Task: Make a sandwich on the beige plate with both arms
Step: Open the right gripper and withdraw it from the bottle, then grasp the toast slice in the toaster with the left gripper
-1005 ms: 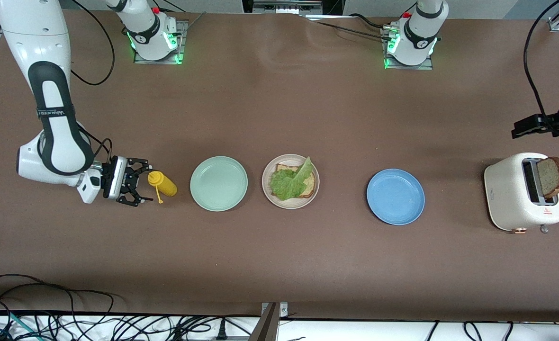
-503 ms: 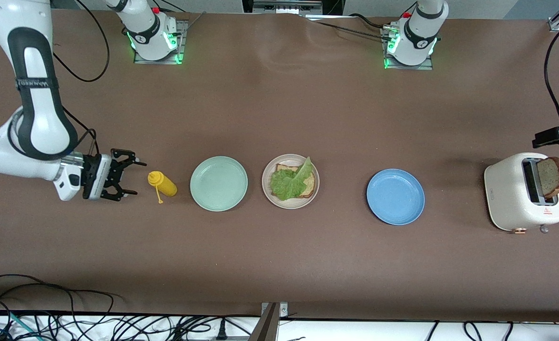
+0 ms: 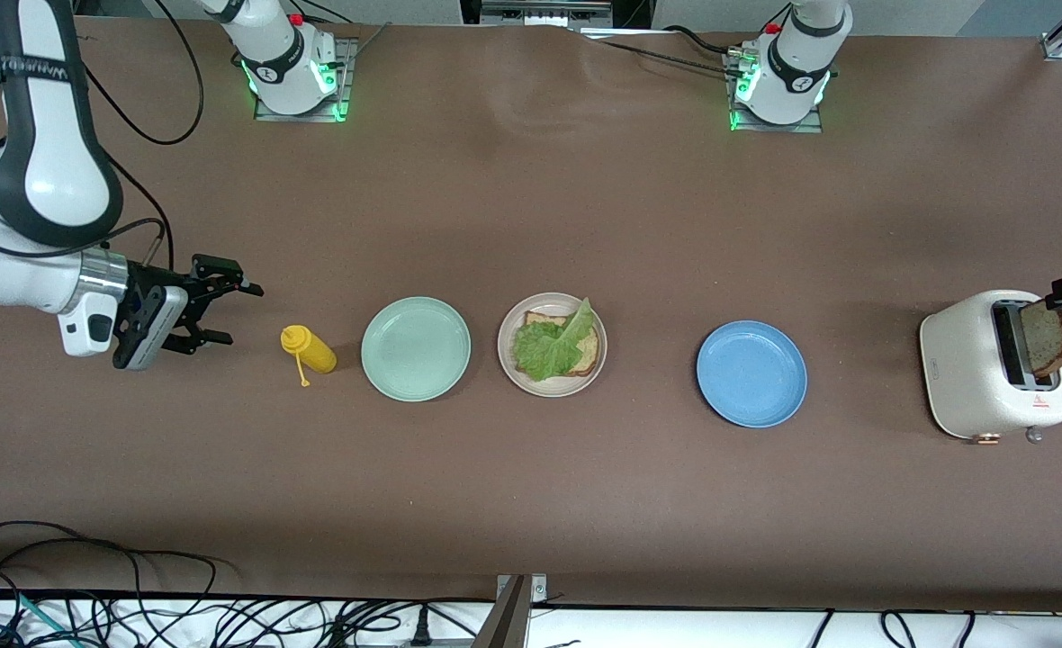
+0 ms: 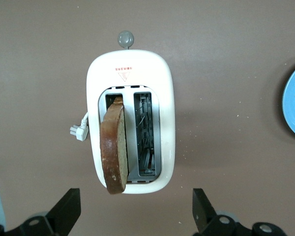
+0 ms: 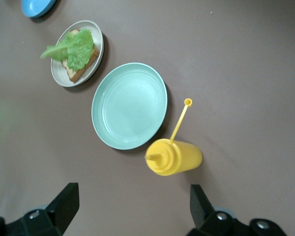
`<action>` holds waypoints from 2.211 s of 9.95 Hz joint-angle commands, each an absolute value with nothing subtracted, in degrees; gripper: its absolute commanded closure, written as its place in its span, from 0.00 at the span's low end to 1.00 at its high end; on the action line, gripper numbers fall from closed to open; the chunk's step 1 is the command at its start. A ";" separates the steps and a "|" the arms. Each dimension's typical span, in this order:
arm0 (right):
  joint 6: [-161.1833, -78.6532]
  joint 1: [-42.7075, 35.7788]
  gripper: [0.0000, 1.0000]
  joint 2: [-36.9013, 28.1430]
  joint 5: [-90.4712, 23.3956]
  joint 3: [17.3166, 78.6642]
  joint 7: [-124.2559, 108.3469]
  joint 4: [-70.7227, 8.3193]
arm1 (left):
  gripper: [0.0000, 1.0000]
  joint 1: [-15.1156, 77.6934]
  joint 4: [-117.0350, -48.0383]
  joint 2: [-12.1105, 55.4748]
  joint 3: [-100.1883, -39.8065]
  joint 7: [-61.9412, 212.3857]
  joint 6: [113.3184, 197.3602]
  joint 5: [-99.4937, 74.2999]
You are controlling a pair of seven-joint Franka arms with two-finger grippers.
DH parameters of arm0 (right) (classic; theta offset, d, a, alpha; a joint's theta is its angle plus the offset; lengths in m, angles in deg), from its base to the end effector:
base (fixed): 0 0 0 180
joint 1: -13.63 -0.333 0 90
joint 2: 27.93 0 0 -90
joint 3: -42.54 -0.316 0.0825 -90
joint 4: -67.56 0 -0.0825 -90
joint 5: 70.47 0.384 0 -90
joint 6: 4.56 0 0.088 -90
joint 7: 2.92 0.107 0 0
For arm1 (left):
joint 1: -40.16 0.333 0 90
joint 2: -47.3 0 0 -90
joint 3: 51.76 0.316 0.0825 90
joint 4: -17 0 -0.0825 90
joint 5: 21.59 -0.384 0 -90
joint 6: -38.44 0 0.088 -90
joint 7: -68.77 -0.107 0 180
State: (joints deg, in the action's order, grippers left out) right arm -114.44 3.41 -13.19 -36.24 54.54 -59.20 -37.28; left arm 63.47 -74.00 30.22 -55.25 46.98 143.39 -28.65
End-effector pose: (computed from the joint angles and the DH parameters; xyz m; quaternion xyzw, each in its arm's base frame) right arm 0.6102 0.0281 0.3912 -0.9087 -0.3317 -0.0512 0.2484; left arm 0.6015 0.2316 0.4592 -0.9978 0.0335 0.0429 0.0373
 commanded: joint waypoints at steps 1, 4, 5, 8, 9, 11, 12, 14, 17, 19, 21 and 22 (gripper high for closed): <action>-113.81 3.53 0.00 -18.33 -43.72 52.66 -44.04 -37.91 | 0.00 64.76 -72.82 28.24 -55.80 43.66 146.08 -30.47; -111.80 5.01 0.00 -21.85 -52.52 52.30 -26.99 -36.77 | 0.07 66.97 -73.17 24.55 -55.80 43.71 148.74 -28.20; -110.83 5.28 0.00 -22.74 -55.76 50.64 -18.65 -36.42 | 0.22 67.14 -73.09 23.41 -55.80 43.98 148.74 -27.14; -106.88 11.59 0.00 -25.90 -63.96 43.61 -3.21 -36.07 | 1.00 67.85 -72.83 22.34 -55.80 43.37 148.83 -27.65; -105.21 11.96 0.00 -26.78 -64.05 43.33 -0.84 -36.07 | 1.00 67.85 -72.82 22.34 -55.80 43.46 148.74 -27.65; -101.78 14.75 0.00 -28.97 -68.42 39.67 4.10 -36.07 | 1.00 67.85 -72.56 23.04 -55.89 44.16 148.04 -27.57; -100.46 17.39 0.00 -30.12 -68.97 36.25 4.28 -36.07 | 1.00 67.85 -72.39 24.35 -55.98 43.99 146.04 -27.91; -99.31 24.42 0.00 -30.57 -68.98 31.66 3.68 -35.72 | 1.00 67.41 -72.04 27.60 -56.50 44.07 141.74 -28.18; -98.70 24.45 0.00 -29.95 -68.89 34.88 2.28 -34.75 | 1.00 66.28 -71.60 34.28 -57.64 44.16 133.39 -28.27; -97.20 23.83 0.00 -30.04 -69.24 36.13 0.59 -33.09 | 1.00 65.83 -67.57 35.00 -62.10 44.34 125.32 -27.31; -96.41 23.74 0.00 -30.04 -69.50 36.21 0.42 -31.50 | 1.00 65.57 -67.81 34.39 -67.73 48.44 123.79 -24.08; -94.93 23.65 0.00 -30.04 -69.42 36.21 0.50 -30.10 | 1.00 65.39 -67.81 33.25 -70.19 52.21 122.39 -20.92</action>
State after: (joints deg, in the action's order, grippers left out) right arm -97.65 23.91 -30.16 -68.39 36.30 0.94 -32.72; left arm 65.52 -68.79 35.27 -67.54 48.42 124.37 -24.22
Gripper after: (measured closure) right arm 0.000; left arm 0.912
